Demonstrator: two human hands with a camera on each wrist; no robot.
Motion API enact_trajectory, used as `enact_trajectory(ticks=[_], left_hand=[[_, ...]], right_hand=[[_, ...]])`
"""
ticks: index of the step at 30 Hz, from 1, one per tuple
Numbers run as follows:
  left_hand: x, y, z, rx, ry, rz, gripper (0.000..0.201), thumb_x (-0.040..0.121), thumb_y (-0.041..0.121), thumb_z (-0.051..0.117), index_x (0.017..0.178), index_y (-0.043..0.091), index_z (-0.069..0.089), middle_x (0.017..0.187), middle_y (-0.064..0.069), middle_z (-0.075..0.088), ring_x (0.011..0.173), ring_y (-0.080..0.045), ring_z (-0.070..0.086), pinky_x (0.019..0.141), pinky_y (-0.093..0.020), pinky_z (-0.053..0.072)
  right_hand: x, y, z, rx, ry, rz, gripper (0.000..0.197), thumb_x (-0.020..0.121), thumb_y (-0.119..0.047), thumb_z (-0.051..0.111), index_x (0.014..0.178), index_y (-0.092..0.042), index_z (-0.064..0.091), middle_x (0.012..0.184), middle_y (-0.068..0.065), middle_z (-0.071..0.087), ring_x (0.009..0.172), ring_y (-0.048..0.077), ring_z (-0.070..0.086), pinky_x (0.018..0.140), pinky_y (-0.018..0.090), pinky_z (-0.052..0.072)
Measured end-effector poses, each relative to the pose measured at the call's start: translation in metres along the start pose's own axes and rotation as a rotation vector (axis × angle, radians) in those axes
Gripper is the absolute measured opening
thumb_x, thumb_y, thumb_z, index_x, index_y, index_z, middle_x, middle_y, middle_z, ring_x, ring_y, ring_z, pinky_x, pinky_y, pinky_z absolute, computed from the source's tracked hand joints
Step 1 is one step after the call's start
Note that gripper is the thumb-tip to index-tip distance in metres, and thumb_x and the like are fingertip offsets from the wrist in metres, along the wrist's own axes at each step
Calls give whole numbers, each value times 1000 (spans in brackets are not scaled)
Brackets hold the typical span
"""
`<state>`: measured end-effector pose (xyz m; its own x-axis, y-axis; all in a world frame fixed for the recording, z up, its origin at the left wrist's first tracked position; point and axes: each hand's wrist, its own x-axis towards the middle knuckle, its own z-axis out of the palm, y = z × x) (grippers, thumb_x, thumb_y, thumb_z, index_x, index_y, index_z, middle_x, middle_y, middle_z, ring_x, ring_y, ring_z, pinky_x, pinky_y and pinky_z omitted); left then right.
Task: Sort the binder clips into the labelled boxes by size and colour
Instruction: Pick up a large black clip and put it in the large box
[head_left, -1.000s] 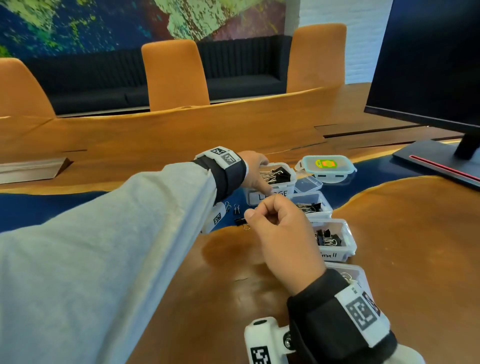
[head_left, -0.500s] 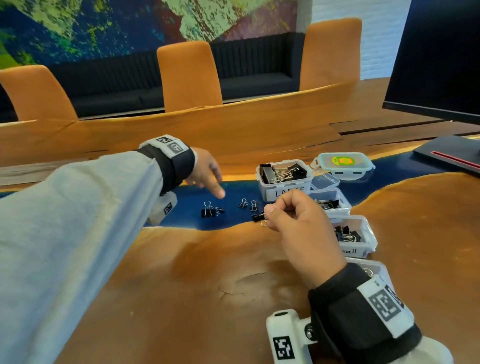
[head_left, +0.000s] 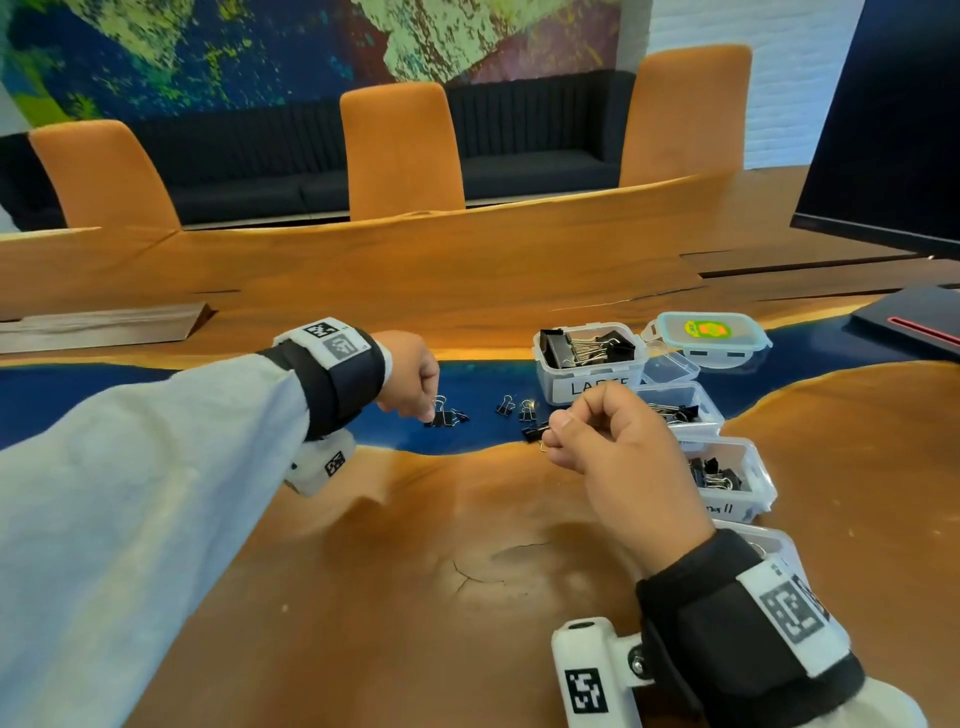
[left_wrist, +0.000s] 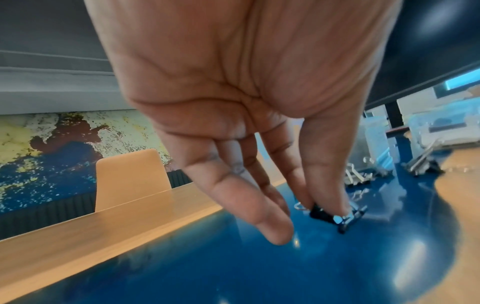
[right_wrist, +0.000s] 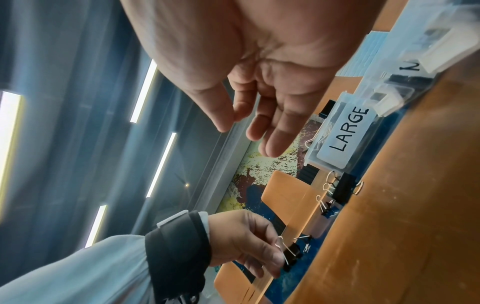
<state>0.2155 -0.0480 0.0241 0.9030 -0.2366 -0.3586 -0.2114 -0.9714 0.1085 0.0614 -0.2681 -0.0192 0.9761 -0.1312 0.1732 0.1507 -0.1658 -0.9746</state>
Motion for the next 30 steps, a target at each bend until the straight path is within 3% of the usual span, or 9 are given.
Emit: enact_trajectory(ticks=[4,8,12,15,17,20,24,30], left_hand=[[-41,7,-2,-329,53,144,10,86,20,79,84,11,73,75,5,77,64,-1,69,64,-20,54],[-88,25,17,-736,30,243,10,89,9,74,90,4,66,82,-11,78,76,-16,74,72,-28,59],[-117,39,47,-991,47,288,7,89,3,72,91,10,70,78,-11,75,76,-19,73,71,-30,60],[-125,42,66,-1094,77,291,14,89,2,71,98,11,76,77,-10,74,73,-16,71,68,-26,58],[-128,41,72,-1157,97,269,12,88,4,72,95,11,78,76,-12,74,71,-16,70,67,-23,57],[-130,37,75,-1216,111,226,9,88,6,71,87,11,78,73,-12,73,67,-15,69,64,-21,57],[-129,36,80,-1272,114,171,10,90,6,69,83,10,76,73,-14,73,66,-16,69,64,-22,59],[-129,33,87,-1365,189,116,8,89,9,71,82,8,75,72,-13,74,63,-14,68,62,-22,59]], right_hand=[[-2,3,0,-10,-42,-6,13,90,-28,65,84,-18,62,87,10,70,88,30,68,85,53,56],[-5,2,3,3,-136,-25,10,88,-28,70,97,-29,68,94,-6,70,92,13,68,87,45,58],[-10,-4,2,-59,-204,-107,16,87,-30,72,101,-35,73,95,-9,70,85,10,65,79,31,55],[-12,-7,2,-117,-231,-148,9,84,-33,74,92,-36,76,91,-7,70,80,13,62,75,30,53],[-12,-6,3,-146,-251,-171,6,84,-29,76,87,-34,77,87,-6,70,75,16,61,71,29,52],[-11,-3,3,-178,-282,-204,10,85,-20,76,83,-30,75,81,-8,68,68,14,55,63,20,46],[-14,-6,3,-161,-350,-238,11,86,-18,74,83,-28,73,83,-1,66,73,23,56,69,32,47],[-17,-10,3,-157,-434,-244,11,82,-21,79,83,-32,77,86,1,64,74,26,55,71,26,47]])
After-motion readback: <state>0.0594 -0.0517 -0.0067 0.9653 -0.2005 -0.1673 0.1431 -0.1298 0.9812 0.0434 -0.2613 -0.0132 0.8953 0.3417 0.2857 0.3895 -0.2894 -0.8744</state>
